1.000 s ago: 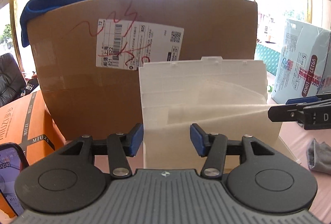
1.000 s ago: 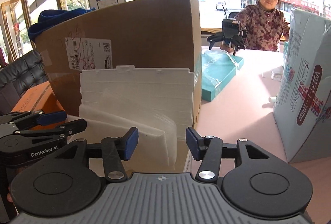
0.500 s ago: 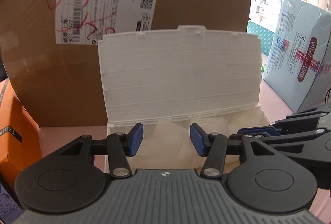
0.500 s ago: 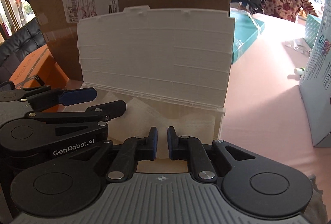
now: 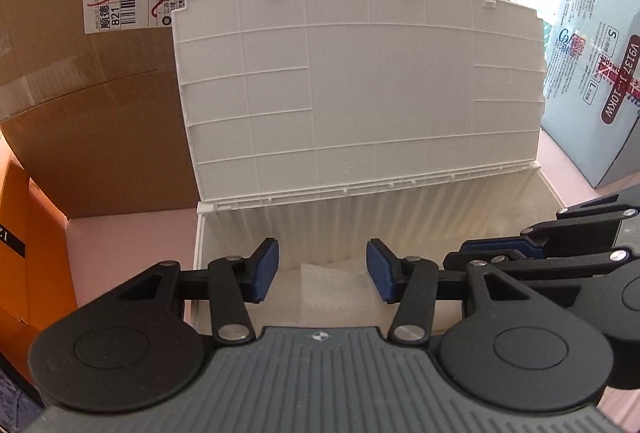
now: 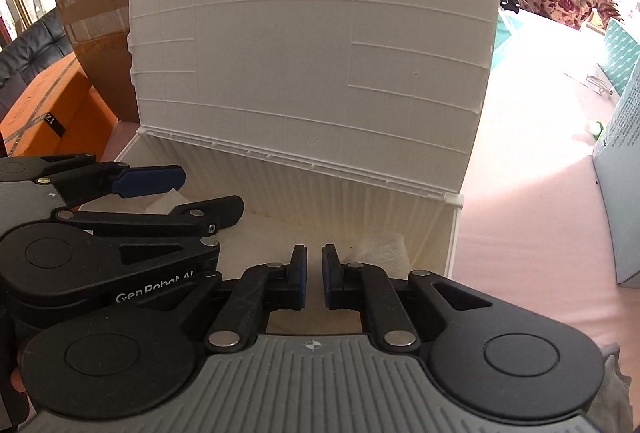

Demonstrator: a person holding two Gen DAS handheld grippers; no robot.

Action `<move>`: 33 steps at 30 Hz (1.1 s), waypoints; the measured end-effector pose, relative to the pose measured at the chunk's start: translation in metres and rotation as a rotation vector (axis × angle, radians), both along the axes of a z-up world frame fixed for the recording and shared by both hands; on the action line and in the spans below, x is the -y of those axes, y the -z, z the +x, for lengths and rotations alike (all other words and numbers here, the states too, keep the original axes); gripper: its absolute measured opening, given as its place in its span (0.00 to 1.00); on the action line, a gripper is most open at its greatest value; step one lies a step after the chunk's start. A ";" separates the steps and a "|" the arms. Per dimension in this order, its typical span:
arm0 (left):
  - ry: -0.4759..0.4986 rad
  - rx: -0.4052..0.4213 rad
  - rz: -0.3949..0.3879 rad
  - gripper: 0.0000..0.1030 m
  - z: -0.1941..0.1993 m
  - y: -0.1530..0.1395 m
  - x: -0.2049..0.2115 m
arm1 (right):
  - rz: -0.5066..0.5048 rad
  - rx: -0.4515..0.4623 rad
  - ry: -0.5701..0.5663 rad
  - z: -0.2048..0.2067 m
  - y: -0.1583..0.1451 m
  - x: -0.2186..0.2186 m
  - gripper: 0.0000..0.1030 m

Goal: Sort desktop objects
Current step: 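Move the left tool away from the white box toward the grey cloth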

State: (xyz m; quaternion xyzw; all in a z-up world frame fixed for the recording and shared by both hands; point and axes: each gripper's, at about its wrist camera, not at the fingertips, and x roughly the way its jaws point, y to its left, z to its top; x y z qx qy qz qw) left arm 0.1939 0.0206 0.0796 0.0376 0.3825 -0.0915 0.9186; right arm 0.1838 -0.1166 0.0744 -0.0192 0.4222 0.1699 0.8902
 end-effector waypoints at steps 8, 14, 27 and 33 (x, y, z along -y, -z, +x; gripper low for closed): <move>0.006 0.057 -0.061 0.54 -0.017 -0.012 -0.009 | 0.065 0.104 0.011 -0.024 -0.017 0.018 0.24; -0.060 0.168 -0.159 0.86 -0.042 -0.029 -0.031 | 0.220 0.262 0.088 -0.051 -0.036 0.052 0.97; 0.007 0.306 -0.122 0.87 -0.102 -0.056 -0.001 | 0.345 0.451 0.146 -0.126 -0.061 0.085 1.00; 0.097 0.313 -0.137 0.87 -0.121 -0.058 0.031 | 0.354 0.504 0.225 -0.161 -0.055 0.116 1.00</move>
